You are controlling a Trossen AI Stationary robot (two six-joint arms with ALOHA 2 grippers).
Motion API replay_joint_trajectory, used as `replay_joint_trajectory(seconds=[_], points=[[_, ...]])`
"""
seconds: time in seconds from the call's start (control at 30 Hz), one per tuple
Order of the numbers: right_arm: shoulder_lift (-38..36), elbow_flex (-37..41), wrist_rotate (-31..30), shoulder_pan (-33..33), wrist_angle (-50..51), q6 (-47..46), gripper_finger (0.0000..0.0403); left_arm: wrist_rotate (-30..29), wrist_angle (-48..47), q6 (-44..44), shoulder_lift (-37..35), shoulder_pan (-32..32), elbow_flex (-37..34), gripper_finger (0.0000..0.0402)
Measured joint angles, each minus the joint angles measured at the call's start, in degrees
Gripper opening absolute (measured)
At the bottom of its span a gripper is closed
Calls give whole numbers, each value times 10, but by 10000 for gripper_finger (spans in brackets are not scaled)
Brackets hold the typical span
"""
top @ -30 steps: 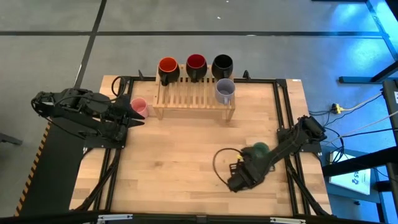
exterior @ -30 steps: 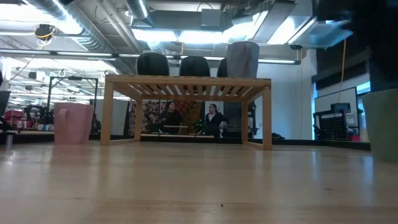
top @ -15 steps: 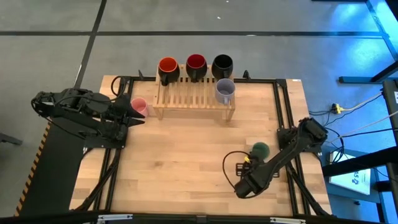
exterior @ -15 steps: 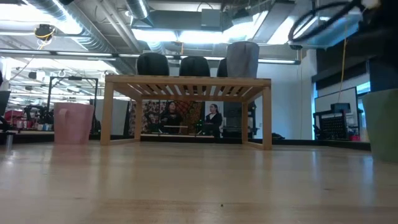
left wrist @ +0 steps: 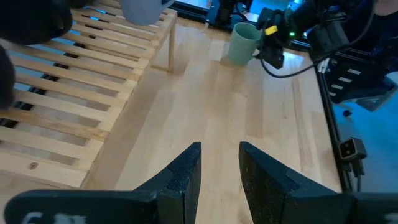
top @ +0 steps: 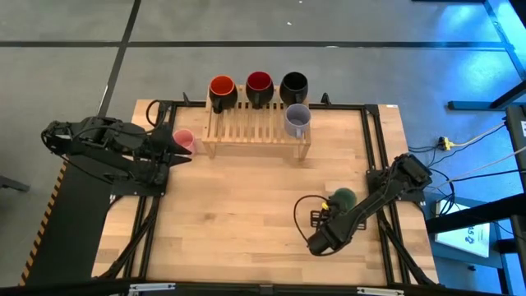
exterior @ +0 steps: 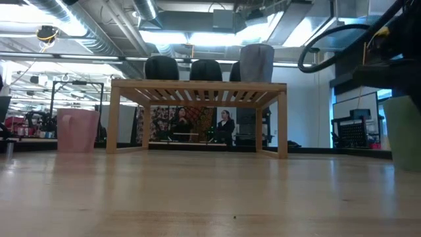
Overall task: Place coffee mugs
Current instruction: Put the green mug on the shelf
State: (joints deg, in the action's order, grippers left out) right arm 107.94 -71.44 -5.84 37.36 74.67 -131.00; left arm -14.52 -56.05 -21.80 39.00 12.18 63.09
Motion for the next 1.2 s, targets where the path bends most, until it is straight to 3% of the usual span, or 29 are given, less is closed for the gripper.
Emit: replay_joint_trajectory(seconds=[0.27, 0.5, 0.73, 1.03, 1.2], points=[[0, -1, 2, 1, -1, 24, 22, -15, 0, 0, 0, 0, 0, 102], [0, -8, -8, 1, 3, 43, 21, -16, 0, 0, 0, 0, 0, 102], [0, -100, -111, -3, 6, 100, 21, -16, 0, -1, 0, 0, 0, 102], [7, -230, -245, -69, -11, 272, 21, -15, 1, -1, 0, 0, 0, 102], [42, -306, -260, -129, -32, 405, 21, -15, 2, -1, 0, 0, 0, 102]])
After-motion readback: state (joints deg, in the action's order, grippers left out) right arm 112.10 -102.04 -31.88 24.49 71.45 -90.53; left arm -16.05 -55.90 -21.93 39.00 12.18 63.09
